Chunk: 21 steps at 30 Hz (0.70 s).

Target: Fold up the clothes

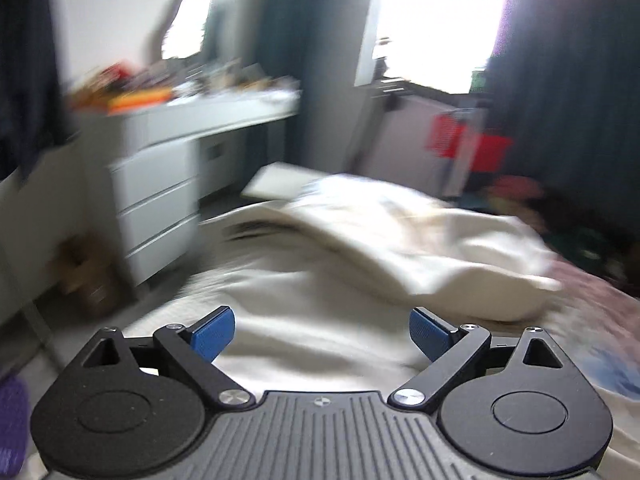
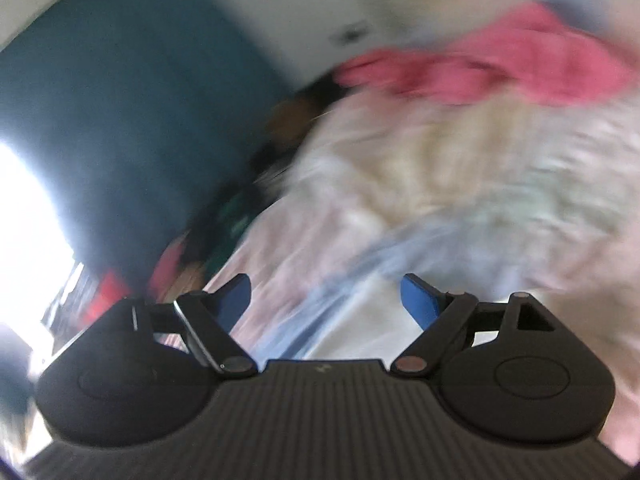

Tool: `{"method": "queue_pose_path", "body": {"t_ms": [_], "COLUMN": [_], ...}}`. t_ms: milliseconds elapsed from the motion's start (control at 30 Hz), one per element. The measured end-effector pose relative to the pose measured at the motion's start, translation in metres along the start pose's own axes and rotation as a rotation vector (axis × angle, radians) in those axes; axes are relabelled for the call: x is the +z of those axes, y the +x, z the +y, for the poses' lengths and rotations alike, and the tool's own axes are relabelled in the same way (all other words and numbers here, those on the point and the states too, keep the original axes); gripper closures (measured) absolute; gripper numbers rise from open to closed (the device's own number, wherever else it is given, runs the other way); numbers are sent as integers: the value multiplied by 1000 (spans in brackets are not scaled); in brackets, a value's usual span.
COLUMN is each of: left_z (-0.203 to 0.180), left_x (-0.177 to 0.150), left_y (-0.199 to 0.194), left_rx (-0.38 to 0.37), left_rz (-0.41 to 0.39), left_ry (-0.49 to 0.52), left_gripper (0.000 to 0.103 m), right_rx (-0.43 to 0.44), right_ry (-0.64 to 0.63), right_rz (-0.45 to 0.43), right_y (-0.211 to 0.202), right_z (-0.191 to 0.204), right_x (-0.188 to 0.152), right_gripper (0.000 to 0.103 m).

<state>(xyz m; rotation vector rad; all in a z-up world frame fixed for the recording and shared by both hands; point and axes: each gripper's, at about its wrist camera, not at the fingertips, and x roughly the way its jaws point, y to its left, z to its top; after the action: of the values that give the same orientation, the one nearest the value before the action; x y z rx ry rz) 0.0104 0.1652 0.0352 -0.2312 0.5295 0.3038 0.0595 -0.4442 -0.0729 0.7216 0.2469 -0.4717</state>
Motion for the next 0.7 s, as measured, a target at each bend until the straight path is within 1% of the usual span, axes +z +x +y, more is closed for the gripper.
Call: {"method": "queue_pose_path", "body": {"t_ms": [67, 100, 133, 167, 200, 233, 300, 333, 400, 500, 567, 633, 700], "left_z": [-42, -63, -82, -98, -114, -127, -152, -165, -186, -200, -203, -194, -186], "left_x": [2, 3, 4, 4, 4, 0, -7, -10, -22, -44, -60, -72, -79], "left_y": [-5, -7, -6, -5, -4, -2, 3, 5, 14, 26, 35, 41, 51], "left_rx": [-70, -106, -134, -160, -185, -200, -229, -244, -268, -298, -282, -275, -302], "left_rz": [-25, -44, -58, -68, -76, -84, -98, -106, -97, -91, -99, -93, -72], "left_ry": [75, 119, 151, 169, 187, 203, 235, 251, 248, 251, 277, 270, 237], "left_gripper": [9, 9, 9, 9, 9, 9, 9, 9, 9, 9, 9, 9, 8], "right_rx": [104, 157, 194, 233, 270, 307, 367, 385, 416, 456, 492, 508, 511], "right_ry": [-98, -170, -239, -312, -352, -389, -396, -408, -439, -492, -518, -540, -569], "right_rz": [78, 130, 146, 138, 138, 138, 172, 183, 195, 199, 206, 190, 169], "right_y": [6, 9, 9, 6, 3, 1, 0, 0, -2, -5, -9, -9, -9], "right_z": [28, 45, 59, 73, 83, 93, 104, 109, 118, 128, 134, 137, 142], "right_x": [-16, -26, -34, -42, -48, -53, -63, -69, -80, -92, -99, -107, -114], "right_gripper": [19, 20, 21, 21, 21, 21, 21, 21, 21, 21, 21, 21, 21]}}
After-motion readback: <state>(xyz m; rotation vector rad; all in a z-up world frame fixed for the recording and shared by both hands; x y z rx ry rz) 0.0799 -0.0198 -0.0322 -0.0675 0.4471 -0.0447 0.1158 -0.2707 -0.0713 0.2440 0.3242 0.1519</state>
